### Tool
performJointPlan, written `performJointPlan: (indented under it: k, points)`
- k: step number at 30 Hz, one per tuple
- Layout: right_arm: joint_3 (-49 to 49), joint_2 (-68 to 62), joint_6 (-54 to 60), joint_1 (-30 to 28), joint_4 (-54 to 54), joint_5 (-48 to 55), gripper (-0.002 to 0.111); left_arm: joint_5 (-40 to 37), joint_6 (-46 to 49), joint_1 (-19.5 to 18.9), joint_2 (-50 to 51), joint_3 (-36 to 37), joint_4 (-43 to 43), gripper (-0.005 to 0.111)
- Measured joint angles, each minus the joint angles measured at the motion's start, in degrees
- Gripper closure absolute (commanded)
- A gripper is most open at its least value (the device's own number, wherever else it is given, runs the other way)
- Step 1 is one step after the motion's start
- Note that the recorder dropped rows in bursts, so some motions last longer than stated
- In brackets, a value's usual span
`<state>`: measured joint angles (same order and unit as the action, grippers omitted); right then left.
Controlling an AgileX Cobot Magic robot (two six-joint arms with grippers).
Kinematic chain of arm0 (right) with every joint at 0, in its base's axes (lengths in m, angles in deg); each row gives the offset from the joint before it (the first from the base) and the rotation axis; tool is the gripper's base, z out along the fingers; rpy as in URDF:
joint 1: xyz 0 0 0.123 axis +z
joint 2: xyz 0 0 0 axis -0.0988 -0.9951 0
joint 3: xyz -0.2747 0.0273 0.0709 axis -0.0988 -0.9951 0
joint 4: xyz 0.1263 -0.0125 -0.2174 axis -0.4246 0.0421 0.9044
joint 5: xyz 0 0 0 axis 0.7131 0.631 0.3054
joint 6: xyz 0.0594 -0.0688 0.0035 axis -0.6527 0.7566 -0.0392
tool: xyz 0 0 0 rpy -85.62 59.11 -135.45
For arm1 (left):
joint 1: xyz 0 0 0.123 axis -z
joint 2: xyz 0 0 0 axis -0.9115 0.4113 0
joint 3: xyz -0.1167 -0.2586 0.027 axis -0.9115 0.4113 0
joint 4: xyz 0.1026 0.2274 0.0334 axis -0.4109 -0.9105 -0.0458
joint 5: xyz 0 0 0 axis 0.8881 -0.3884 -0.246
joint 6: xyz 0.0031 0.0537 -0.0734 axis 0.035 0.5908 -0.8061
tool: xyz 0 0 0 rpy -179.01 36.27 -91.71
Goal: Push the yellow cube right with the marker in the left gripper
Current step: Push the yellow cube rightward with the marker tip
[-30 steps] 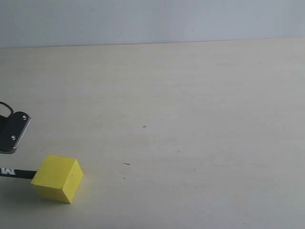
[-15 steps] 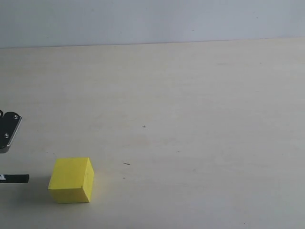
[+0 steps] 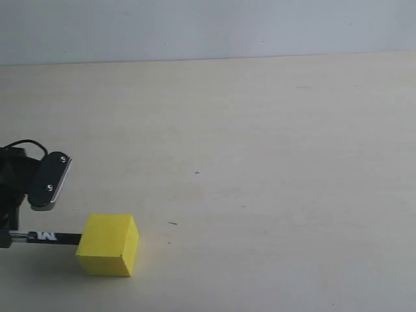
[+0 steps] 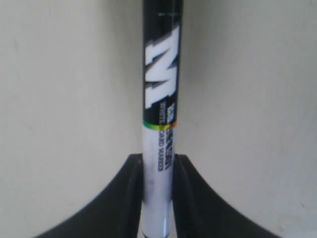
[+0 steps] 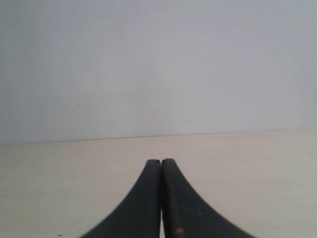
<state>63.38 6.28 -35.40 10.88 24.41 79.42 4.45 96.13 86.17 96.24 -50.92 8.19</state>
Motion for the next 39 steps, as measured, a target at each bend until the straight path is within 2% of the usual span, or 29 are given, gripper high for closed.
performJointPlan:
  k: [3, 6, 14, 24, 27, 34, 39]
  points:
    - [0.00, 0.00, 0.00, 0.00, 0.00, 0.00, 0.108, 1.92, 0.18, 3.10, 0.00, 0.00, 1.71, 0.107]
    - [0.00, 0.00, 0.00, 0.00, 0.00, 0.00, 0.108, 0.98, 0.18, 3.74, 0.11, 0.00, 1.34, 0.107]
    - [0.00, 0.00, 0.00, 0.00, 0.00, 0.00, 0.108, -2.93, -0.43, -0.14, 0.11, 0.00, -1.03, 0.107]
    - [0.00, 0.00, 0.00, 0.00, 0.00, 0.00, 0.108, -0.59, -1.00, -0.41, 0.11, 0.00, 1.49, 0.107]
    - [0.00, 0.00, 0.00, 0.00, 0.00, 0.00, 0.108, 0.84, -1.08, 1.56, 0.11, 0.00, 3.46, 0.107]
    - [0.00, 0.00, 0.00, 0.00, 0.00, 0.00, 0.108, 1.34, -1.23, 9.93, 1.12, -2.51, 4.77, 0.107]
    - [0.00, 0.00, 0.00, 0.00, 0.00, 0.00, 0.108, 0.14, -3.15, 10.35, 1.50, -3.48, 3.82, 0.107]
